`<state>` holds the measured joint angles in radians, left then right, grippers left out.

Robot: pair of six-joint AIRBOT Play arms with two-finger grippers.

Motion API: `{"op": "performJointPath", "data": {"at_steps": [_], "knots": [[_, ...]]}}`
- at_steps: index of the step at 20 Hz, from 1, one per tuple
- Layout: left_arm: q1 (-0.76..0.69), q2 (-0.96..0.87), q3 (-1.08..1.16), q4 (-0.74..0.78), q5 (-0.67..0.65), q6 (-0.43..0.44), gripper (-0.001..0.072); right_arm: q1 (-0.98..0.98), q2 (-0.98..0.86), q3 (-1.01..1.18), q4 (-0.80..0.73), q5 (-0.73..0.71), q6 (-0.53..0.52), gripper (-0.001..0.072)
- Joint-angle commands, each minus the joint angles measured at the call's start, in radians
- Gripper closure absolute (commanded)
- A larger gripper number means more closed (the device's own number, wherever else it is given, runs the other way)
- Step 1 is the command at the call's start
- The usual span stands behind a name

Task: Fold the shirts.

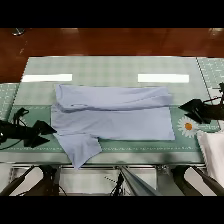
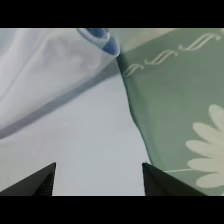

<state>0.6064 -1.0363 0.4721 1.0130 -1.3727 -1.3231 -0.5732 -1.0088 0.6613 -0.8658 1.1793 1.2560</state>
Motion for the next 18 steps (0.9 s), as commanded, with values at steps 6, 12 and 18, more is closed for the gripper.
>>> {"op": "performJointPath", "data": {"at_steps": [6,12,18], "knots": [[-0.165,0.03,-0.172,-0.178,0.175,0.04,0.0001,-0.01,0.09,-0.193,0.182,-0.045,-0.045,0.0091],[-0.245,0.024,-0.191,-0.253,0.146,0.142,0.0285,-0.185,0.09,-0.124,-0.232,0.053,0.142,0.0091],[-0.245,0.024,-0.191,-0.296,0.124,0.205,0.0685,-0.095,0.088,-0.253,-0.296,0.135,0.181,0.0091]]}}
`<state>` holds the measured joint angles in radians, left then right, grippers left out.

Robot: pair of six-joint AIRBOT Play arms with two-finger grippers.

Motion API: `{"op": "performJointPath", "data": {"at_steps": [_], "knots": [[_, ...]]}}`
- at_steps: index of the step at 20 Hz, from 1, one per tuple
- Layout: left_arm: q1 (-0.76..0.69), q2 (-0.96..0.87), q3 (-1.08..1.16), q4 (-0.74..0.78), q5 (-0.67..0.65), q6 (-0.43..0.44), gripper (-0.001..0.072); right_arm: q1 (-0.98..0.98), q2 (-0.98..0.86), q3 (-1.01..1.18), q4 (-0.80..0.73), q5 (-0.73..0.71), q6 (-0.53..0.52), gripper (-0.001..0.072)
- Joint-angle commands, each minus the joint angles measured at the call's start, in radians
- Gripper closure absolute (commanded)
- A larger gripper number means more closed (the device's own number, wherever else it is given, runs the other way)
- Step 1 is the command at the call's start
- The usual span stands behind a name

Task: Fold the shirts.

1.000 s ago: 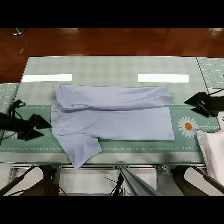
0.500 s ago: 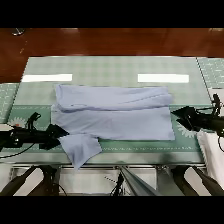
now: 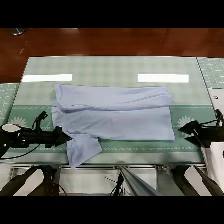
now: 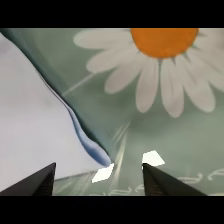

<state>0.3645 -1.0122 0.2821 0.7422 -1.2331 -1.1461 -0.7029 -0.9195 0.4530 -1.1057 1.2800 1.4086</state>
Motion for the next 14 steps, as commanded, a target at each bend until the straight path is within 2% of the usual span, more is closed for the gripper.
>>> {"op": "performJointPath", "data": {"at_steps": [1,6,10,11,14], "knots": [[-0.003,0.0,-0.001,-0.025,-0.016,0.029,0.0685,0.053,-0.007,-0.052,-0.051,0.028,0.028,0.0091],[-0.003,0.0,-0.001,-0.029,-0.016,0.032,0.0685,0.156,-0.101,-0.051,0.082,-0.049,-0.003,0.009],[-0.003,0.001,-0.001,-0.029,-0.011,0.035,0.0685,0.231,-0.187,-0.04,0.19,-0.166,-0.026,0.0092],[-0.003,0.001,0.002,-0.029,-0.012,0.035,0.0685,0.247,-0.199,-0.025,0.219,-0.181,-0.032,0.0114],[-0.002,0.001,0.028,-0.033,-0.013,0.035,0.0685,0.283,-0.206,0.039,0.237,-0.175,-0.066,0.0577]]}}
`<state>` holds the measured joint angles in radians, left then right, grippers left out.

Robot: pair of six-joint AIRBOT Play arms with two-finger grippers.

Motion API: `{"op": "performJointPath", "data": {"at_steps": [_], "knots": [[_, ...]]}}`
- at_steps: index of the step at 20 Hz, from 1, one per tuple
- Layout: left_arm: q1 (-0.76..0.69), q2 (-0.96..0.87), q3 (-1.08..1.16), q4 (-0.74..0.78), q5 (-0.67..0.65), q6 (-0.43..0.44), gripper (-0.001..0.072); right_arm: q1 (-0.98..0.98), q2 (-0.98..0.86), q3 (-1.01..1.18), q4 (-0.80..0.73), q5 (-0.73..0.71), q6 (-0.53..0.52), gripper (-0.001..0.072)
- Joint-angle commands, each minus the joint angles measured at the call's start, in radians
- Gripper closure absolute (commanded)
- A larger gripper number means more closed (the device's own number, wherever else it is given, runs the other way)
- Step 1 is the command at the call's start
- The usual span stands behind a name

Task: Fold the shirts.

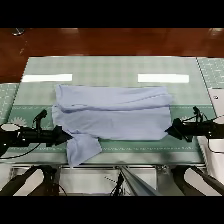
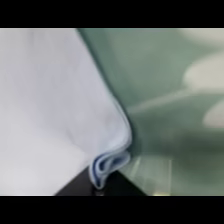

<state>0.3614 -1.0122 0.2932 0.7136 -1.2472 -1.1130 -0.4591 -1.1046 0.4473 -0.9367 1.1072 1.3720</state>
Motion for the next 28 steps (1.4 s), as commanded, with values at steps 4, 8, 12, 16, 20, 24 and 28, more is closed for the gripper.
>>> {"op": "performJointPath", "data": {"at_steps": [4,8,12,16,20,24,28], "knots": [[0.026,0.006,0.115,-0.034,-0.071,0.034,0.0685,0.042,-0.019,0.149,0.052,0.153,-0.108,0.0689],[0.03,-0.01,0.256,-0.034,0.031,-0.043,0.0686,0.078,-0.026,0.247,0.082,0.076,-0.082,0.0688],[-0.016,-0.14,0.444,-0.038,0.069,-0.079,0.0686,0.099,-0.136,0.399,0.141,0.047,-0.068,0.0689],[-0.079,-0.351,0.684,-0.041,0.067,-0.114,0.0686,0.156,-0.278,0.559,0.151,0.032,-0.064,0.0688],[-0.122,-0.55,0.919,-0.04,0.019,-0.188,0.0685,0.17,-0.396,0.682,0.182,0.005,-0.038,0.0689],[-0.132,-0.678,1.055,-0.033,-0.002,-0.232,0.0685,0.17,-0.483,0.763,0.204,-0.005,-0.039,0.0689],[-0.14,-0.75,1.091,-0.033,-0.006,-0.235,0.0645,0.17,-0.554,0.785,0.23,-0.039,-0.046,0.0685]]}}
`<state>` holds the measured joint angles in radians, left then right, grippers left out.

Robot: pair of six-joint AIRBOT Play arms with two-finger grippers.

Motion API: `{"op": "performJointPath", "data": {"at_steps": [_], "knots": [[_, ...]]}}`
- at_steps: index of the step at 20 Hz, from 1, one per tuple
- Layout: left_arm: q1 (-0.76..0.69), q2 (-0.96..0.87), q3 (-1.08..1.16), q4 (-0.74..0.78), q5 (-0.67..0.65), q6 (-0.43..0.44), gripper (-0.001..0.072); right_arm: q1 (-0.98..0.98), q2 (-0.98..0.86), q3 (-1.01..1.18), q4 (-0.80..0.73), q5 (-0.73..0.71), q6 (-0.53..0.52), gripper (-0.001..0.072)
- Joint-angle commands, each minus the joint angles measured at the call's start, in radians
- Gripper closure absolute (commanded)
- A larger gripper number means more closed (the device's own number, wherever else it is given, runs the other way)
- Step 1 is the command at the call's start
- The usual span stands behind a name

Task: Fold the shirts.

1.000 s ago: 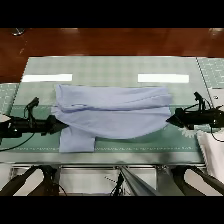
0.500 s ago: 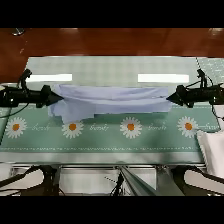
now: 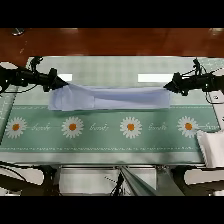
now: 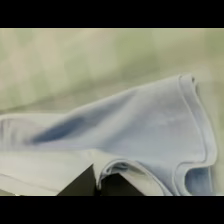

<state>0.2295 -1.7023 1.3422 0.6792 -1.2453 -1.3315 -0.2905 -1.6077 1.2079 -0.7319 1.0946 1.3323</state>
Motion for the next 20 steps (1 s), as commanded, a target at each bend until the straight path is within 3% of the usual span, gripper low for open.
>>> {"op": "performJointPath", "data": {"at_steps": [1,2,3,6,9,11,15,17,20], "knots": [[-0.016,-0.073,0.041,0.001,-0.008,-0.016,0.0374,0.002,-0.064,0.024,0.034,-0.043,-0.007,0.0556],[-0.024,-0.08,0.041,0.002,-0.029,-0.015,0.0001,0.002,-0.076,0.024,0.053,-0.058,-0.011,0.0227],[-0.025,-0.08,0.042,0.01,-0.05,0.0,0.0002,0.001,-0.079,0.024,0.078,-0.055,-0.026,0.008],[0.045,-0.023,0.048,0.132,-0.106,-0.026,0.0003,-0.063,-0.076,0.094,0.077,0.08,-0.055,0.0084],[0.18,0.108,0.039,0.379,-0.165,-0.063,0.0003,-0.18,-0.049,0.149,-0.018,0.206,-0.051,0.0084],[0.282,0.236,-0.046,0.458,-0.101,-0.07,0.0003,-0.235,-0.039,0.146,-0.137,0.242,-0.035,0.0084],[0.389,0.593,-0.472,0.272,0.199,-0.034,0.0003,-0.225,-0.053,0.06,-0.143,0.152,-0.039,0.0085],[0.353,0.746,-0.668,0.163,0.236,0.034,0.0003,-0.192,-0.091,0.06,-0.109,0.14,-0.055,0.0084],[0.245,0.858,-0.821,0.08,0.231,0.041,0.0003,-0.133,-0.144,0.06,-0.076,0.125,-0.061,0.0084]]}}
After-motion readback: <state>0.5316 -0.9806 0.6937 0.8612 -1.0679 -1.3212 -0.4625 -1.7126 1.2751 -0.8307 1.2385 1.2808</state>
